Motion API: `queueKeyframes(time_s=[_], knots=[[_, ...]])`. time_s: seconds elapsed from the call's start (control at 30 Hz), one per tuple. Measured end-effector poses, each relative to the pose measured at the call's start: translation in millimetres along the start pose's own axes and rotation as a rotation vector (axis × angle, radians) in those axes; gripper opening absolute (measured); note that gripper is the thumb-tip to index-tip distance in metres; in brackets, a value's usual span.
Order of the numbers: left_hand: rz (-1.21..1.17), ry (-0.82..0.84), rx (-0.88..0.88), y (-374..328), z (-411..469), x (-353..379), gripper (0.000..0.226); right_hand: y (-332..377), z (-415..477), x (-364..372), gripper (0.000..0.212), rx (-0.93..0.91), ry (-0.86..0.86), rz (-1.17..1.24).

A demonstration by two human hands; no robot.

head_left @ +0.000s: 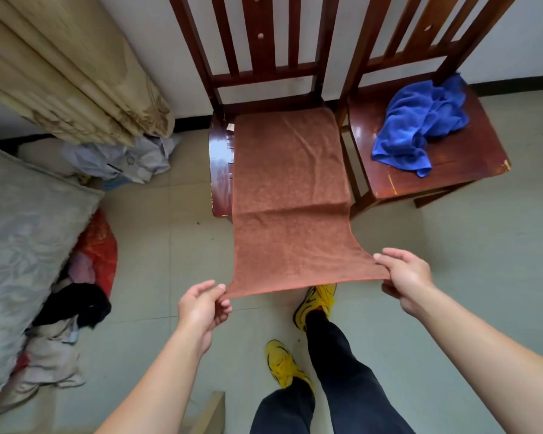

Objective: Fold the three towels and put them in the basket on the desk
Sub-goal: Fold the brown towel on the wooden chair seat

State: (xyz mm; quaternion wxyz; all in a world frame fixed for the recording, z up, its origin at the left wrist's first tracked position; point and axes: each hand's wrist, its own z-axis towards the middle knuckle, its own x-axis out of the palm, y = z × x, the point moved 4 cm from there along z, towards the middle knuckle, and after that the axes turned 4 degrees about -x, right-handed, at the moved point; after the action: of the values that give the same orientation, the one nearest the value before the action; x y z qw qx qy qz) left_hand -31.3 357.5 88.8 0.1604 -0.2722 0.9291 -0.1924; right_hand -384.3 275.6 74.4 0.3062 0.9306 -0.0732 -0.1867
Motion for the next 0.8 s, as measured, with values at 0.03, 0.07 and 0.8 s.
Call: queueKeyframes(time_s=[0.03, 0.07, 0.8], knots=[[-0.024, 0.019, 0.017, -14.4, 2.5, 9.5, 0.015, 11.7, 6.4, 3.7, 0.015, 0.016, 0.010, 0.055], [-0.044, 0.041, 0.025, -31.1, 6.5, 21.7, 0.011, 25.8, 16.0, 7.8, 0.008, 0.047, 0.020, 0.108], [0.857, -0.193, 0.674, -315.1, 149.2, 206.8, 0.016, 241.8, 222.7, 113.1, 0.022, -0.361, -0.008, -0.306]])
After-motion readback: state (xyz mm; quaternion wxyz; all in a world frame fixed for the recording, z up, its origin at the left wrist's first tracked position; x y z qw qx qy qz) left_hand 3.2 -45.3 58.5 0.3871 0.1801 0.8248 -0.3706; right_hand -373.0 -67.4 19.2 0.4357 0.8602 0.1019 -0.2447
